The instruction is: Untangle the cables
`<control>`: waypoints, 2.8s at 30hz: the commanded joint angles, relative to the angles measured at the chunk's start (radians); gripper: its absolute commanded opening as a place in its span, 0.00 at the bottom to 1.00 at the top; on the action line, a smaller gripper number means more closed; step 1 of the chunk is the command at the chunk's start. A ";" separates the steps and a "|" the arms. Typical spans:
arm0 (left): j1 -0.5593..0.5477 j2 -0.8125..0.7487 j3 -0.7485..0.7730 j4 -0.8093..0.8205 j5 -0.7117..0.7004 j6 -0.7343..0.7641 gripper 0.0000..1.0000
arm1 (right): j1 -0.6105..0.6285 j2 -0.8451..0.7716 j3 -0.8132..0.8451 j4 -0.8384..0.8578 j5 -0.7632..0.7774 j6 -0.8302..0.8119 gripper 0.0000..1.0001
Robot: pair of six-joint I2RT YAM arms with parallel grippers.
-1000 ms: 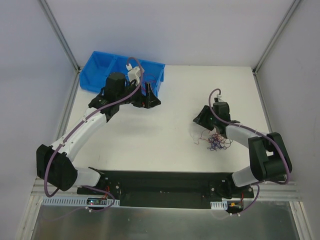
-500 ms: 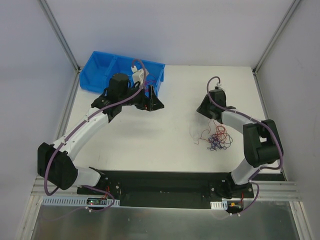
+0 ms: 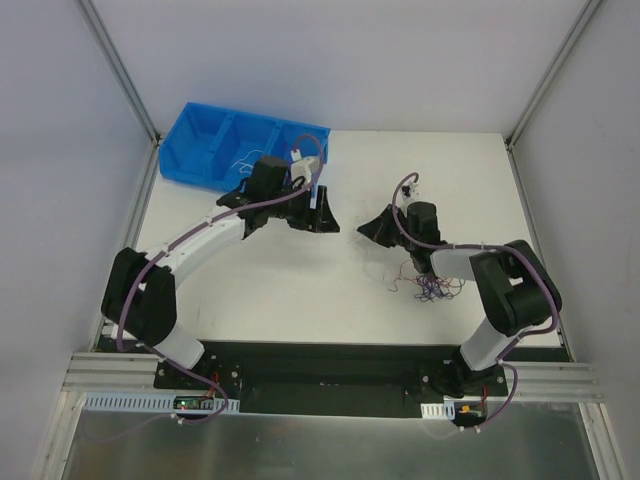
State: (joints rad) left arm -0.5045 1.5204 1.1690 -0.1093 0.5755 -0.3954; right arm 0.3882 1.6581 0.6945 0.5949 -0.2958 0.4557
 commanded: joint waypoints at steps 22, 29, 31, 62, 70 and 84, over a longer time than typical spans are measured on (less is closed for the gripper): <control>-0.273 0.162 0.060 -0.089 -0.619 0.519 0.68 | 0.020 0.103 -0.142 0.645 -0.192 0.483 0.01; -0.287 0.182 0.077 -0.073 -0.577 0.572 0.64 | 0.057 0.092 -0.119 0.608 -0.184 0.460 0.01; -0.287 0.178 0.074 -0.064 -0.554 0.579 0.58 | 0.072 0.094 -0.119 0.600 -0.174 0.454 0.01; -0.315 -0.065 -0.003 -0.023 -0.364 0.556 0.00 | 0.084 -0.268 -0.220 0.243 0.052 -0.081 0.55; -0.316 -0.134 -0.031 0.005 -0.376 0.555 0.00 | 0.135 -0.199 -0.181 0.313 -0.042 -0.092 0.61; -0.316 -0.350 -0.152 0.169 -0.335 0.593 0.00 | 0.232 -0.034 0.016 0.020 0.078 -0.121 0.45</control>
State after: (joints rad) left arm -0.8120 1.2591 1.0382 -0.0418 0.2260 0.1711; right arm 0.6018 1.5936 0.6544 0.6571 -0.2424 0.3511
